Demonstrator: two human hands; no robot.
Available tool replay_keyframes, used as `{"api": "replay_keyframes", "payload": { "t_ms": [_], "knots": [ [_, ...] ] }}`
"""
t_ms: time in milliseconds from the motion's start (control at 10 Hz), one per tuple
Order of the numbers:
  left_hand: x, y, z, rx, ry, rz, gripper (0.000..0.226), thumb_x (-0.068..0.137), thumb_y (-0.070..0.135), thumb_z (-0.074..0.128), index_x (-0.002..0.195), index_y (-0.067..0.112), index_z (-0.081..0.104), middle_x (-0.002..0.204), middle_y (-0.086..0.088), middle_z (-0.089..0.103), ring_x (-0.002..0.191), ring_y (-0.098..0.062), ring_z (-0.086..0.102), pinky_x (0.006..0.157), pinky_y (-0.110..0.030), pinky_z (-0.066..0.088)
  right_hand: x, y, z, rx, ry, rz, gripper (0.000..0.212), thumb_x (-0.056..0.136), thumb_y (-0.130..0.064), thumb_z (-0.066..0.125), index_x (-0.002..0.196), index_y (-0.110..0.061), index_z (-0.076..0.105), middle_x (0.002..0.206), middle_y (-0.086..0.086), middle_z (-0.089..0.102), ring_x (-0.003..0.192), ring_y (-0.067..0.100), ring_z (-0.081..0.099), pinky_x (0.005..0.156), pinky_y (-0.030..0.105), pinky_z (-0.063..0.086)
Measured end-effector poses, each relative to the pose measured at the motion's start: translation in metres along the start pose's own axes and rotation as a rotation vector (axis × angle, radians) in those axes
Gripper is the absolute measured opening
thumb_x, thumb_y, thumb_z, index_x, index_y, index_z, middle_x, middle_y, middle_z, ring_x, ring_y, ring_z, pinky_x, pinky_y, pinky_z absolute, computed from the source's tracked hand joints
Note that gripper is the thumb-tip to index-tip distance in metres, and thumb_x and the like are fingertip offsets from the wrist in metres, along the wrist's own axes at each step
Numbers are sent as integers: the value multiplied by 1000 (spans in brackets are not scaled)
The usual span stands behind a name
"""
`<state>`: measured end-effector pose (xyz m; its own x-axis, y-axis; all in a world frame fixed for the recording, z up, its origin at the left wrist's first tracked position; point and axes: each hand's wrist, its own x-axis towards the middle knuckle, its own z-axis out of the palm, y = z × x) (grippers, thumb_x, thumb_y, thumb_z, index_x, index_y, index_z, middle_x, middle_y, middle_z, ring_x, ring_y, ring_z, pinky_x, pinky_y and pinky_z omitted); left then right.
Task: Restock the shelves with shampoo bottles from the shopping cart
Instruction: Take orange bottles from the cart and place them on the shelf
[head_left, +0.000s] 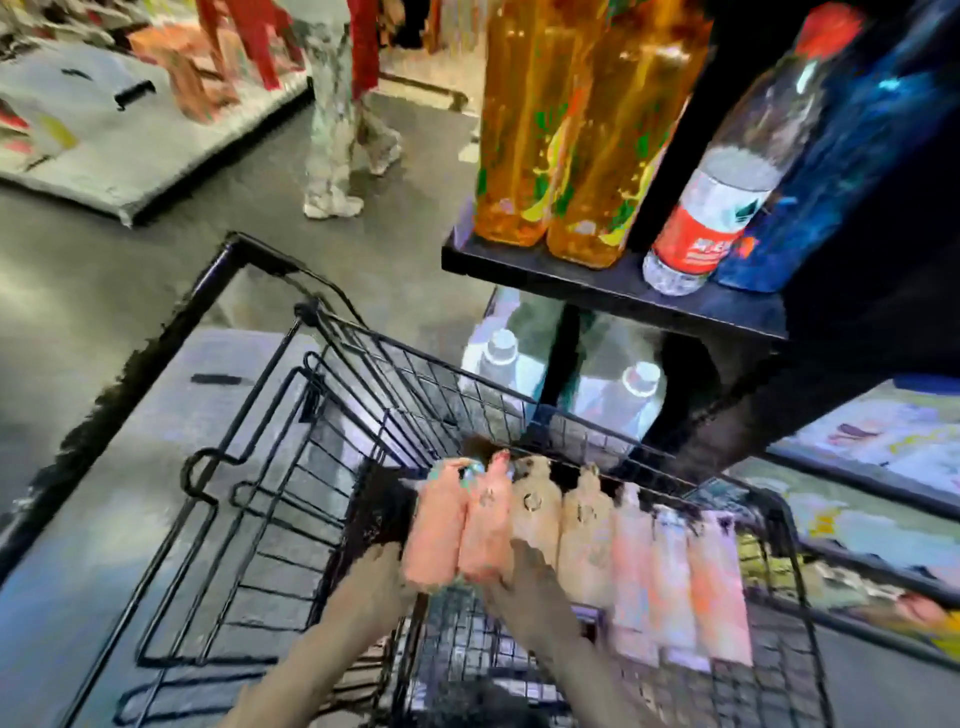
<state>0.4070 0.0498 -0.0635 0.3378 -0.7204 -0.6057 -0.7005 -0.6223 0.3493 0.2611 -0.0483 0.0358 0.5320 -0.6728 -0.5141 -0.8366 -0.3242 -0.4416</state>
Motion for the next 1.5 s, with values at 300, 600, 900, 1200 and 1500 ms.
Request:
{"api": "replay_keyframes", "payload": {
  "t_ms": [300,600,900,1200,1500],
  "knots": [
    [91,-9,43,-205,-106,-81,56,79,33,57,127,7,44,123,-14,54,111,-32,53,92,-40,45,101,63,65,-93,229,253,46,88,-35,54,127,-12,43,129,8,46,118,26,45,99,33,36],
    [116,4,57,-306,-48,-240,98,75,53,69,142,4,16,131,-14,46,110,-33,57,83,-38,49,166,64,82,-515,170,127,64,94,-42,41,144,-3,31,144,19,41,140,35,27,118,49,8],
    [108,-23,60,-454,-52,-270,53,73,51,74,96,10,51,111,1,60,101,-12,54,86,-30,48,212,55,92,-799,-208,413,92,86,-74,21,150,-6,19,157,13,22,146,39,-2,111,64,-9],
    [49,-19,38,-688,-17,-365,72,61,54,79,116,13,56,106,-6,65,90,-25,61,82,-33,52,192,51,100,-440,116,234,86,69,-63,68,131,-9,43,133,15,54,137,28,34,118,52,-5],
    [48,-41,53,-678,11,-446,65,45,65,76,91,26,50,95,-1,65,87,-20,62,67,-29,49,148,44,126,132,210,-35,82,64,-33,80,136,-22,42,121,-5,35,96,16,55,72,19,42]
  ]
}}
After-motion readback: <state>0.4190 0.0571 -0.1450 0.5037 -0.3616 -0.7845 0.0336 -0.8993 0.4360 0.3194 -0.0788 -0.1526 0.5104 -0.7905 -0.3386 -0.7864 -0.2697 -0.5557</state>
